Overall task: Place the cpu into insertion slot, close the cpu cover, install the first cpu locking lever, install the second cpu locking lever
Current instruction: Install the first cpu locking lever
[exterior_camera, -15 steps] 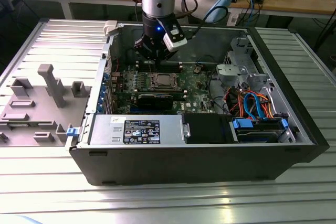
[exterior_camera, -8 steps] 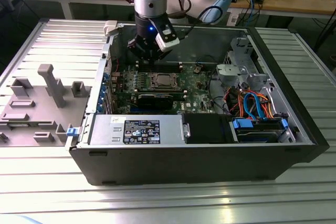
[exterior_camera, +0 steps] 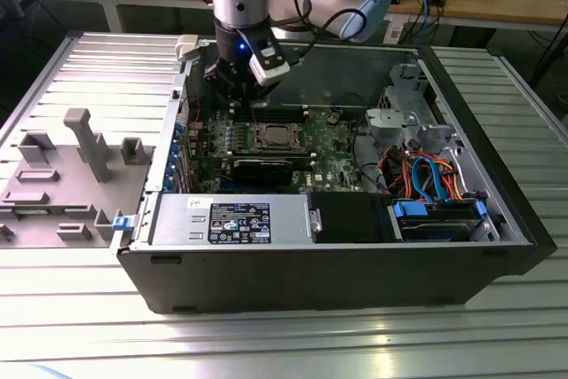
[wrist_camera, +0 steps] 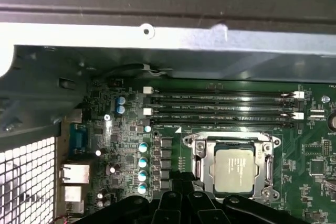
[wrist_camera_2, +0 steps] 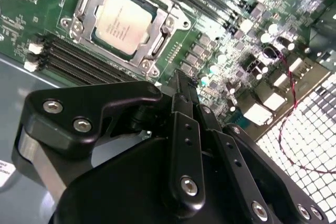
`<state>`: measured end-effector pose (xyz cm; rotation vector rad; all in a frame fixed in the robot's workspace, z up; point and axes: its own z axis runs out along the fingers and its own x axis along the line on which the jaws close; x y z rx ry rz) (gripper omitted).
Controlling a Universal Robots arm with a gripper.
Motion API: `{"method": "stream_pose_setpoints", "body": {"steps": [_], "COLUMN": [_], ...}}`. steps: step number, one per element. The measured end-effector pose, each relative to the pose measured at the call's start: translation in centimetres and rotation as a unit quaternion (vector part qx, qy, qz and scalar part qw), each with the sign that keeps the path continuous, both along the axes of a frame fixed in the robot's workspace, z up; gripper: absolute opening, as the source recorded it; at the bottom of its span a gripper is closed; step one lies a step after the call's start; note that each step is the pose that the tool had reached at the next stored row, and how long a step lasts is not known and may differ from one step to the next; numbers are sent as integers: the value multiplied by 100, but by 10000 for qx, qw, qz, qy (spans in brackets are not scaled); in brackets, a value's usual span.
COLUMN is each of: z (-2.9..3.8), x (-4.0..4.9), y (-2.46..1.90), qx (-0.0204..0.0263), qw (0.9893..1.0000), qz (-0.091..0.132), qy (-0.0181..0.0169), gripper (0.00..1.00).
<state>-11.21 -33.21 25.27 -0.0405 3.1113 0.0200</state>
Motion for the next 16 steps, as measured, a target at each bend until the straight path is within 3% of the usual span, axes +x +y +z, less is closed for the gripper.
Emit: {"method": "stream_pose_setpoints", "body": {"steps": [6, 12, 16], "z": [26, 26, 29], "x": [-20, -62, -71], "y": [68, 108, 176], "qx": [0, 0, 0], "qw": [10000, 10000, 10000], "qz": [0, 0, 0], "qy": [-1, -1, -1], "gripper": [11, 11, 11]}}
